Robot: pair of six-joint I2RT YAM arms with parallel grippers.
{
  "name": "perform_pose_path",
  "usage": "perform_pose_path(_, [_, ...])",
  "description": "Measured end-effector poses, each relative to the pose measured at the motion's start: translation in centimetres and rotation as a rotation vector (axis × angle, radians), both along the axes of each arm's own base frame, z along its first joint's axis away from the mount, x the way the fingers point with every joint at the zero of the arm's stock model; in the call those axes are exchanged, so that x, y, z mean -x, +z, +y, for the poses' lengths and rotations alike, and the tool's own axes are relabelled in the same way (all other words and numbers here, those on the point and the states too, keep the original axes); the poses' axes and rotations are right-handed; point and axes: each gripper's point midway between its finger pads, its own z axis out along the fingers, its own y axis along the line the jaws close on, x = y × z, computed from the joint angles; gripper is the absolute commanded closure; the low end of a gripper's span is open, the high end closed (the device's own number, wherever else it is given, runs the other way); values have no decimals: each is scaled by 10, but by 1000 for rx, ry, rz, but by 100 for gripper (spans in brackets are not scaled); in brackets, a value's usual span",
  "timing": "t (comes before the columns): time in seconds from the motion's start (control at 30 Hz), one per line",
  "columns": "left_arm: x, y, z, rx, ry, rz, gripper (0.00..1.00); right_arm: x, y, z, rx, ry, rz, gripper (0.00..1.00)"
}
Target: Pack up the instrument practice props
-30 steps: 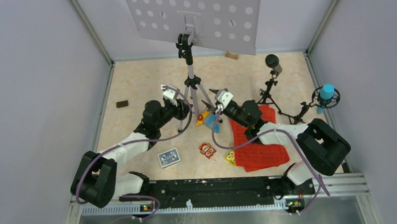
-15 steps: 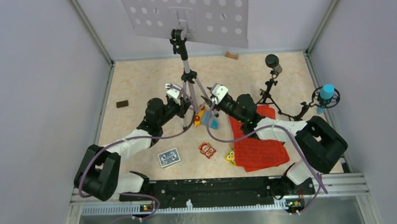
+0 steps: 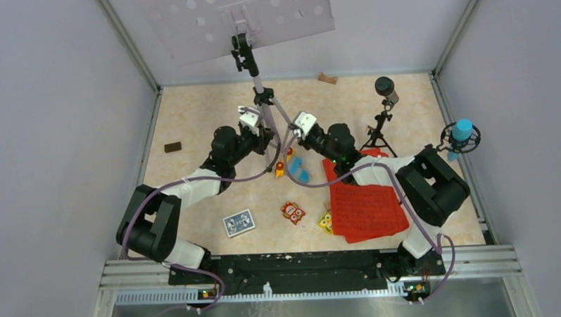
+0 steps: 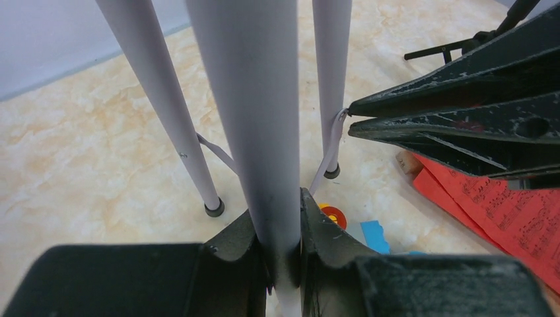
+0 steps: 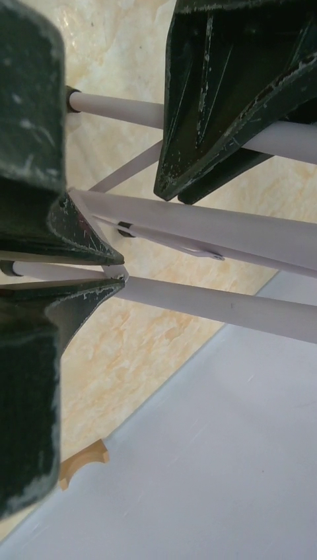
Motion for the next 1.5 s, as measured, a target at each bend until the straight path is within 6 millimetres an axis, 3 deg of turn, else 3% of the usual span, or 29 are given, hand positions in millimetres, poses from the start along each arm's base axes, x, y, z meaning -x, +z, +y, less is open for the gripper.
perform_pose_path(0.3, [-17,0,-15,-98,-44,-74,100,-13,-6,-11,-6,-5,0,91])
perform_pose_path(0.6, [-21,1,-18,-96,-51,-115,100,0,-2,-8,-83,43,38,49])
perform_pose_path(0.67, [-21,1,-18,-91,-50,-118,100,5,9,-12,-130,38,42,43])
perform_pose_path(0.9, [-21,1,-18,-81,-51,-120,88,7,86,-26,-363,11,6,37])
perform_pose_path(1.1, [-20,0,-19,-95,-59,-129,64,-2,130,-18,-502,71,36,24])
perform_pose_path(1.33, [-9,-41,-15,-162,-79,-32,50,2,137,-1,-538,170,94,20])
perform_pose_path(1.5, [-7,-45,-15,-169,-85,-15,48,0,125,8,-522,202,138,18])
